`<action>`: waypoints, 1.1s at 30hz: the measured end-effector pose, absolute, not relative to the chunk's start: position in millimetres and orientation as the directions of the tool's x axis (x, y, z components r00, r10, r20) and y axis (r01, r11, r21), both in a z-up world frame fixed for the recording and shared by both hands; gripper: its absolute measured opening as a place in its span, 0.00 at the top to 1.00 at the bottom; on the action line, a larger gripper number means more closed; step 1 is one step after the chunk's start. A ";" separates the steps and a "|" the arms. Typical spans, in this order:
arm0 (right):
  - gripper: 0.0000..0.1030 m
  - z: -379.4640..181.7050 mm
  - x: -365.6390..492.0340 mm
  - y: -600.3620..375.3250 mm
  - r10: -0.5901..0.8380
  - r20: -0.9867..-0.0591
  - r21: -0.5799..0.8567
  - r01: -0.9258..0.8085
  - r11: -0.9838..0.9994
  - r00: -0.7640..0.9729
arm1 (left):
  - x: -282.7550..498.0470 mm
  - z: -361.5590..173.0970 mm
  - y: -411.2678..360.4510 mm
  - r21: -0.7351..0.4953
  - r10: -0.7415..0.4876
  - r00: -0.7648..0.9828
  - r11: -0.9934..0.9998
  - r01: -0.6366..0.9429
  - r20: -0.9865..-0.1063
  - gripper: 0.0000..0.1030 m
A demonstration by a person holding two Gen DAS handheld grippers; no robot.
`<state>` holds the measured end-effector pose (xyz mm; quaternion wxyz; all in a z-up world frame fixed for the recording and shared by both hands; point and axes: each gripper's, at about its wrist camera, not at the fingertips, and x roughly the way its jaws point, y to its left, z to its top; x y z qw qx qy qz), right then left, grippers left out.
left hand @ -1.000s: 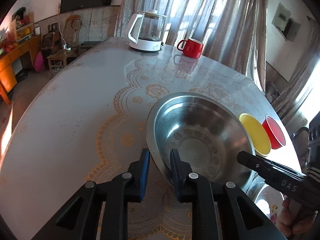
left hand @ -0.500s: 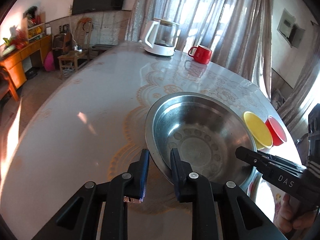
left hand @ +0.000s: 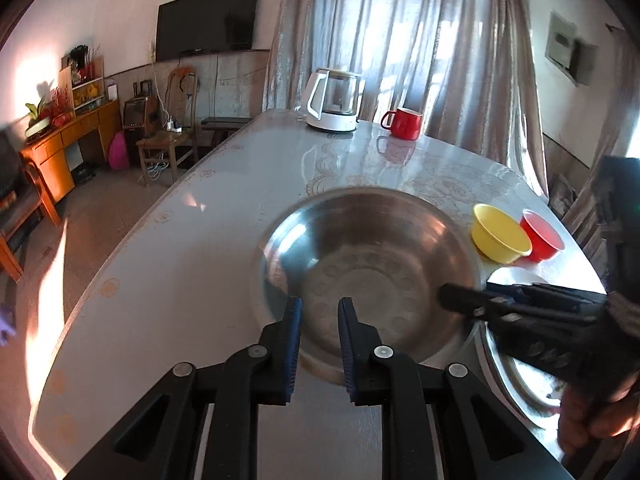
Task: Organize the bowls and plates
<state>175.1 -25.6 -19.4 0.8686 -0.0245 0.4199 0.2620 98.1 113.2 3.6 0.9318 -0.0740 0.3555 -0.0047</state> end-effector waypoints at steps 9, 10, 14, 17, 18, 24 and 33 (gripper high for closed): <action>0.77 -25.5 165.8 -20.5 0.414 -0.751 0.159 -0.468 0.869 0.514 | 99.7 1.3 150.8 -0.225 -0.056 0.722 0.964 -0.140 -0.690 0.71; 0.77 -24.6 163.9 -20.5 0.422 -0.748 0.165 -0.473 0.865 0.512 | 102.5 -1.2 152.4 -0.239 -0.080 0.712 0.963 -0.126 -0.698 0.56; 0.77 -26.5 167.0 -25.8 0.449 -0.751 0.214 -0.465 0.859 0.484 | 118.7 -16.6 155.7 -0.281 -0.105 0.691 0.948 -0.146 -0.715 0.51; 0.77 -28.5 167.3 -27.9 0.456 -0.755 0.241 -0.447 0.861 0.470 | 128.8 -27.5 153.3 -0.319 -0.146 0.670 0.937 -0.143 -0.728 0.55; 0.77 -29.2 167.5 -28.3 0.454 -0.756 0.241 -0.446 0.862 0.471 | 130.8 -29.0 150.7 -0.333 -0.170 0.675 0.935 -0.120 -0.718 0.64; 0.76 -31.6 165.4 -29.7 0.439 -0.759 0.232 -0.430 0.872 0.481 | 126.0 -30.4 145.6 -0.296 -0.140 0.687 0.948 -0.115 -0.713 0.80; 0.75 -32.8 150.4 -32.1 0.494 -0.761 0.299 -0.448 0.842 0.421 | 92.6 -24.4 153.3 -0.270 -0.112 0.688 0.954 -0.126 -0.717 0.79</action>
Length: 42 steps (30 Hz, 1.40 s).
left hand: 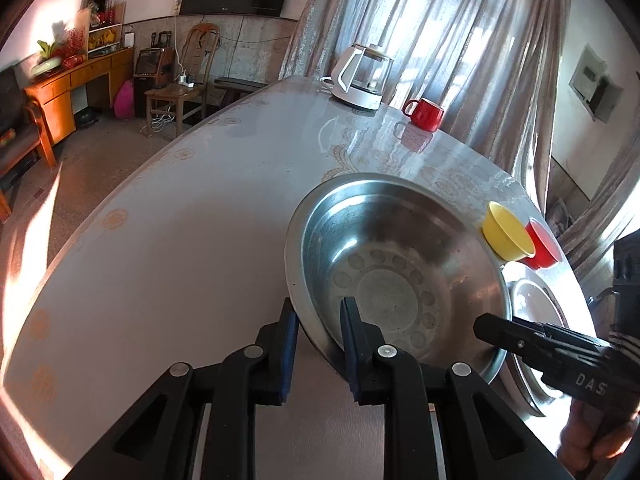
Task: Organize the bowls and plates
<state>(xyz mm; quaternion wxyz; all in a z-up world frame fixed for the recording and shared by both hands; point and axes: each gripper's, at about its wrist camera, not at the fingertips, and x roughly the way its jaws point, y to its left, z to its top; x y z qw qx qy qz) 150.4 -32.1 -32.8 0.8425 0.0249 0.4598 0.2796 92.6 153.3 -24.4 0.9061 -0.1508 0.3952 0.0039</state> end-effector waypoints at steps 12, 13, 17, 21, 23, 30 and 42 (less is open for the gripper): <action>0.71 -37.9 130.8 -27.2 0.520 -0.762 0.314 -0.482 0.818 0.386 | 61.4 -13.9 157.2 -0.219 -0.039 0.710 0.962 -0.164 -0.703 0.74; 0.71 -37.9 128.6 -27.6 0.517 -0.762 0.311 -0.480 0.820 0.390 | 58.8 -11.5 157.2 -0.213 -0.030 0.718 0.963 -0.166 -0.696 0.73; 0.70 -36.5 125.7 -33.0 0.518 -0.756 0.310 -0.478 0.822 0.401 | 53.4 -2.1 155.7 -0.183 0.005 0.736 0.967 -0.175 -0.677 0.73; 0.70 -28.6 119.1 -43.8 0.527 -0.734 0.311 -0.479 0.821 0.428 | 47.6 6.3 153.7 -0.161 0.019 0.751 0.973 -0.166 -0.661 0.71; 0.70 -23.0 115.9 -49.2 0.533 -0.720 0.312 -0.479 0.820 0.444 | 46.9 9.6 150.3 -0.154 0.016 0.755 0.976 -0.154 -0.655 0.70; 0.70 -14.7 115.6 -68.9 0.527 -0.696 0.321 -0.445 0.836 0.488 | 45.8 13.6 137.2 -0.134 -0.001 0.757 0.984 -0.114 -0.654 0.68; 0.69 -12.6 123.0 -113.9 0.494 -0.672 0.360 -0.340 0.869 0.552 | 53.9 15.3 100.6 -0.087 -0.034 0.743 0.996 -0.033 -0.668 0.63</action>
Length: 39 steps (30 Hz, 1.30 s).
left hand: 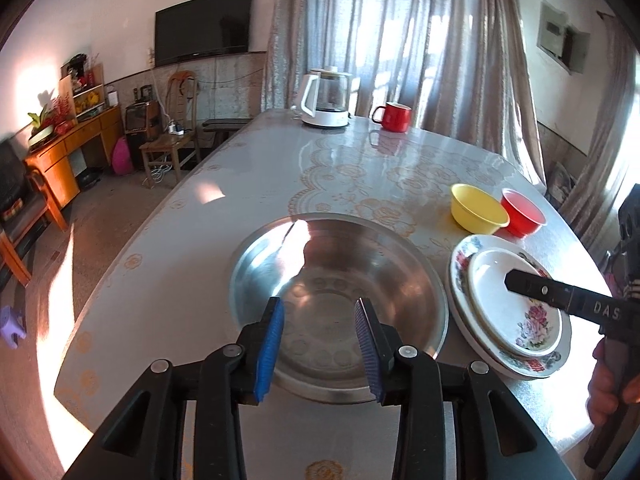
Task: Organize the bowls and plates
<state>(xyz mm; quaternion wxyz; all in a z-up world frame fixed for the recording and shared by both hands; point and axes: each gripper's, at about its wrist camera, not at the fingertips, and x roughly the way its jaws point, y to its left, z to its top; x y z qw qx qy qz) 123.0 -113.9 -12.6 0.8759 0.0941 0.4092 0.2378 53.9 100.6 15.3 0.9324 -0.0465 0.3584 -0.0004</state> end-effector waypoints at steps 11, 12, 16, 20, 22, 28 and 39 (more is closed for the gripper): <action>0.69 -9.1 138.5 -171.0 0.437 -0.647 0.410 -0.197 0.890 0.625 | 79.5 22.0 57.4 -0.042 -0.067 0.740 0.998 0.053 -0.670 0.58; 0.69 -8.4 139.8 -175.2 0.430 -0.644 0.412 -0.187 0.892 0.632 | 82.0 22.5 54.7 -0.039 -0.071 0.739 0.997 0.060 -0.670 0.57; 0.69 -9.0 146.9 -188.7 0.406 -0.644 0.415 -0.149 0.897 0.648 | 94.5 22.6 40.7 -0.031 -0.083 0.727 0.996 0.085 -0.682 0.57; 0.69 -11.1 154.8 -202.9 0.392 -0.649 0.427 -0.115 0.897 0.652 | 108.4 22.3 25.5 -0.025 -0.097 0.714 0.994 0.110 -0.693 0.56; 0.69 -12.4 158.1 -208.5 0.386 -0.651 0.428 -0.104 0.898 0.654 | 114.8 21.4 20.2 -0.025 -0.103 0.706 0.993 0.120 -0.701 0.56; 0.69 -19.0 172.7 -220.1 0.369 -0.661 0.434 -0.069 0.898 0.653 | 134.0 17.0 6.8 -0.035 -0.115 0.670 0.991 0.132 -0.733 0.56; 0.69 -25.7 195.8 -234.3 0.356 -0.665 0.461 -0.014 0.887 0.657 | 172.2 11.6 -7.2 -0.097 -0.160 0.606 0.986 0.137 -0.779 0.56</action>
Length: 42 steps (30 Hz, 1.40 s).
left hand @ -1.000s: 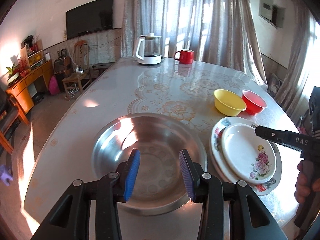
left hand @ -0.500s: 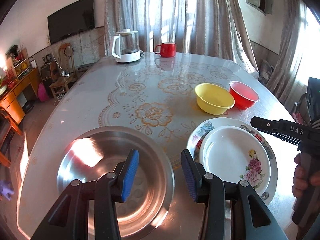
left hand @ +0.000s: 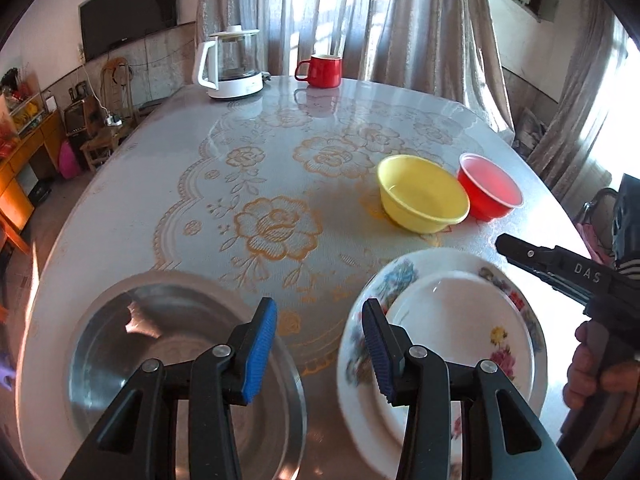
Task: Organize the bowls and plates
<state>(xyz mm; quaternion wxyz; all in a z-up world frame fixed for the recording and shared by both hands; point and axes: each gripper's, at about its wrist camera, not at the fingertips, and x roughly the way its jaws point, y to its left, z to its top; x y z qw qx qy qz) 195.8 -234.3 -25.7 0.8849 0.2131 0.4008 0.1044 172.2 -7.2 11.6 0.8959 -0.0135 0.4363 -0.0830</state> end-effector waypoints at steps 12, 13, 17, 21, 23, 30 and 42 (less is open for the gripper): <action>0.69 -33.6 243.1 -234.2 0.341 -0.686 0.464 0.026 0.885 0.643 | 234.9 14.5 -34.4 -0.193 -0.238 0.588 0.971 0.140 -0.773 0.56; 0.69 -35.2 247.3 -235.1 0.341 -0.689 0.467 0.032 0.884 0.640 | 240.5 13.0 -37.3 -0.195 -0.237 0.584 0.972 0.135 -0.777 0.56; 0.71 -40.7 260.4 -237.3 0.336 -0.701 0.468 0.050 0.882 0.629 | 262.9 5.7 -50.7 -0.218 -0.256 0.563 0.967 0.135 -0.786 0.57; 0.74 -45.4 269.5 -239.0 0.338 -0.707 0.469 0.054 0.882 0.621 | 282.0 -2.7 -62.4 -0.251 -0.284 0.535 0.958 0.135 -0.796 0.58; 0.80 -44.8 271.9 -238.7 0.341 -0.705 0.465 0.044 0.884 0.622 | 290.4 -7.6 -68.1 -0.265 -0.296 0.522 0.955 0.135 -0.800 0.58; 0.86 -42.8 276.3 -234.8 0.328 -0.710 0.427 0.011 0.904 0.623 | 292.2 -11.5 -84.2 -0.259 -0.324 0.518 0.946 0.196 -0.792 0.68; 0.86 -38.1 256.2 -233.1 0.378 -0.683 0.467 -0.024 0.884 0.625 | 252.0 16.5 -74.5 -0.218 -0.307 0.595 0.951 0.218 -0.743 0.68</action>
